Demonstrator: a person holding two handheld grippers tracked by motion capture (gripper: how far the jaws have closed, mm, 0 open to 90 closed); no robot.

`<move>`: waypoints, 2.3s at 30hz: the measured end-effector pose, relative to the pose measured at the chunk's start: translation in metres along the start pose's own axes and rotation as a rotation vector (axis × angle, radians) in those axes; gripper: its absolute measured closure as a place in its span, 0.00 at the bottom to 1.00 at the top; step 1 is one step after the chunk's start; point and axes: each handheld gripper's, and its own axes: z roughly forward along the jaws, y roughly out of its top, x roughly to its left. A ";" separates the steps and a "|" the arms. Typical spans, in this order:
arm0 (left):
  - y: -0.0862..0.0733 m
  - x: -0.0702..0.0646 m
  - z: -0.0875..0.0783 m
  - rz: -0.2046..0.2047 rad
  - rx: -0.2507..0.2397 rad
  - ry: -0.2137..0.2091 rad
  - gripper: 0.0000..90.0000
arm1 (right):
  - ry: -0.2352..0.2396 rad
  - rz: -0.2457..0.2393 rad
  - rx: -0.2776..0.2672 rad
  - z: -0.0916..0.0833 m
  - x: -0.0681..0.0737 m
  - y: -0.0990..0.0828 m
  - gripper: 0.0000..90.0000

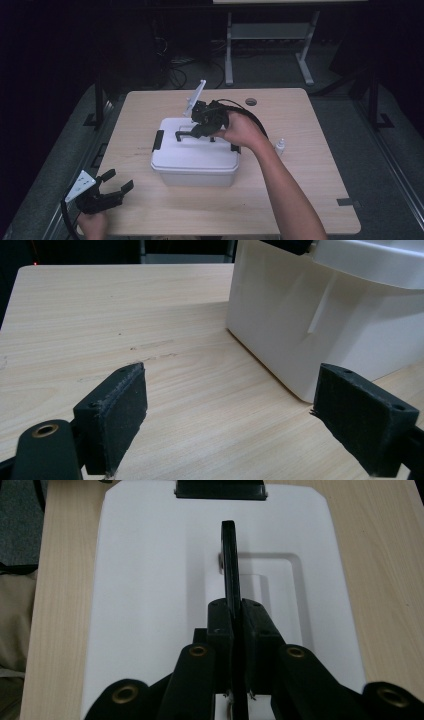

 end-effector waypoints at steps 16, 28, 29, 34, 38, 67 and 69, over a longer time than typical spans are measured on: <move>0.000 0.001 -0.001 -0.007 -0.003 0.002 0.14 | 0.026 0.001 -0.011 0.000 -0.005 -0.001 0.94; 0.000 0.002 -0.002 -0.012 -0.008 0.003 0.14 | 0.037 -0.001 -0.034 -0.003 -0.009 0.000 0.94; 0.000 0.002 -0.002 -0.011 -0.008 0.003 0.14 | 0.038 0.002 -0.035 -0.004 -0.008 0.000 0.94; 0.000 0.002 -0.001 -0.011 -0.008 0.001 0.14 | 0.034 0.002 -0.054 -0.009 -0.008 -0.002 0.94; 0.000 0.002 -0.001 -0.015 -0.007 0.000 0.14 | 0.032 0.004 -0.067 -0.015 -0.007 -0.003 0.94; 0.001 -0.001 0.001 0.003 0.000 0.002 0.14 | -0.034 0.024 -0.073 -0.076 0.014 -0.021 0.94; 0.001 -0.001 0.001 0.004 0.001 0.000 0.14 | -0.037 0.019 -0.075 -0.080 0.015 -0.024 0.94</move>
